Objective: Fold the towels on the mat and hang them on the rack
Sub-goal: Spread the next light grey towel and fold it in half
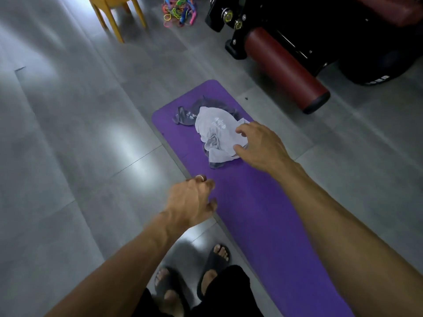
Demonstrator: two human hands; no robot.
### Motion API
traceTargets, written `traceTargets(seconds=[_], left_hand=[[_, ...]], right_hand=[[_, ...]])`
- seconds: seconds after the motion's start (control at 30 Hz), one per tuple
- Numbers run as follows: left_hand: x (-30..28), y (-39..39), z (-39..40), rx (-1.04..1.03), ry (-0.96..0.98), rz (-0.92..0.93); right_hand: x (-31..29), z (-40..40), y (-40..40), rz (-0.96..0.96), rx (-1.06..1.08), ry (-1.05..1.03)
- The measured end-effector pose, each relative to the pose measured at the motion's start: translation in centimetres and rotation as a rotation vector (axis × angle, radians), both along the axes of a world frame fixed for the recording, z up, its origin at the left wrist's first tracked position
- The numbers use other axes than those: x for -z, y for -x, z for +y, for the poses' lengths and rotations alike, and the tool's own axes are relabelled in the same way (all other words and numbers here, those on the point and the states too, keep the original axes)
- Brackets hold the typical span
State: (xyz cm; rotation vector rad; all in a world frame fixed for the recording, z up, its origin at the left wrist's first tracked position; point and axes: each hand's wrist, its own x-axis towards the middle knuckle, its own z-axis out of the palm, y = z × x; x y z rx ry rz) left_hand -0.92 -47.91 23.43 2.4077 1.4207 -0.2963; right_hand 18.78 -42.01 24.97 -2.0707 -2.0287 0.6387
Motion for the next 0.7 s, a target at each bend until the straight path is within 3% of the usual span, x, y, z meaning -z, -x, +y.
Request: traceTargets(seconds=[0.17, 0.5, 0.7], left_hand=[[10.5, -1.0, 9.4, 0.057, 0.003, -0.019], [42.0, -1.5, 28.5, 0.272, -0.112, -0.015], [54.3, -1.5, 37.9, 0.48, -0.309, -0.189]], right_hand=[[9.9, 8.1, -1.8, -0.031, 0.079, 0.035], [39.8, 19.7, -3.4, -0.047, 0.22, 0.034], [53.3, 24.2, -1.8, -0.059, 0.243, 0.041]])
